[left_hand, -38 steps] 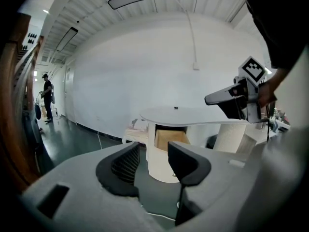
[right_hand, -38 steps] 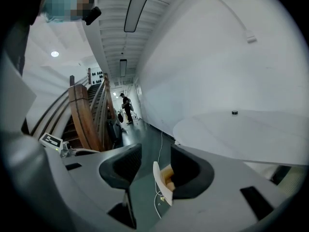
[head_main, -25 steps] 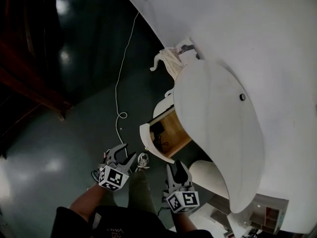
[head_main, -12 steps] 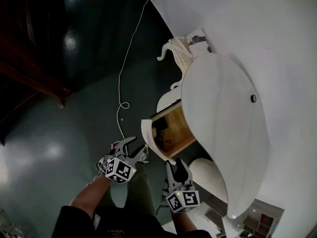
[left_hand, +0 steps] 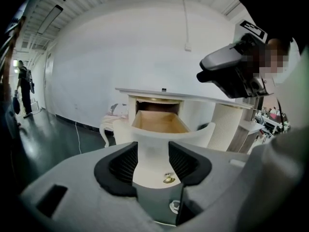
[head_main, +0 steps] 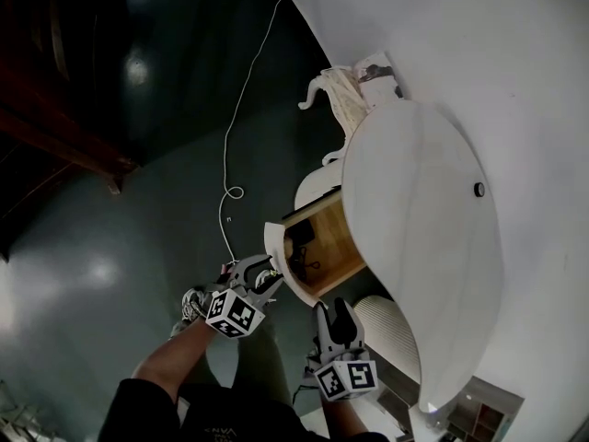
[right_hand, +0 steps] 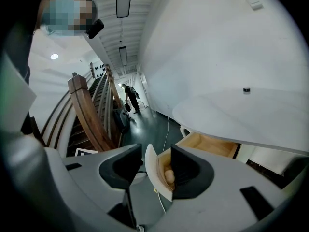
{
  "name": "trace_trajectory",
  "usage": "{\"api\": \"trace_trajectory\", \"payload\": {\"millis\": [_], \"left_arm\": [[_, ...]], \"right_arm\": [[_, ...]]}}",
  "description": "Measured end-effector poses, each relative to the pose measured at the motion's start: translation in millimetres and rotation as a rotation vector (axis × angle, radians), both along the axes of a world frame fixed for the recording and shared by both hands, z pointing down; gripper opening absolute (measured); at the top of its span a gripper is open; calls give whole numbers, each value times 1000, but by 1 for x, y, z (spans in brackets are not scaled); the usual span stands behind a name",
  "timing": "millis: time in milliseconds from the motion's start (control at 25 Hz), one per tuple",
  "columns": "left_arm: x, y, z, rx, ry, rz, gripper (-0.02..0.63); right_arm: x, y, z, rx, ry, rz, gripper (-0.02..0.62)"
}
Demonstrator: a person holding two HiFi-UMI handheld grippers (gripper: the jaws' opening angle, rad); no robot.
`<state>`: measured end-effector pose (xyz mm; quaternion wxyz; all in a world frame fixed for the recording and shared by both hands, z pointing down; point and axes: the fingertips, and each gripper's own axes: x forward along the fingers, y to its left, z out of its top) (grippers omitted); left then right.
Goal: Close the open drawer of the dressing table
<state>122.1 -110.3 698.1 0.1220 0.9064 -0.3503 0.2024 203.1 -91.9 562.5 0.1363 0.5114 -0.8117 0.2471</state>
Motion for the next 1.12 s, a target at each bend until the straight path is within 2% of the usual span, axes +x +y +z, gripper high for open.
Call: {"api": "trace_trajectory", "payload": {"millis": [200, 680, 1120], "left_arm": [[5, -8, -1, 10, 2, 30, 207], [34, -38, 0, -10, 49, -6, 207], [70, -76, -2, 2, 96, -20, 207]], "right_arm": [[2, -4, 0, -1, -8, 4, 192], [21, -21, -8, 13, 4, 20, 190], [34, -42, -15, 14, 18, -27, 190]]}}
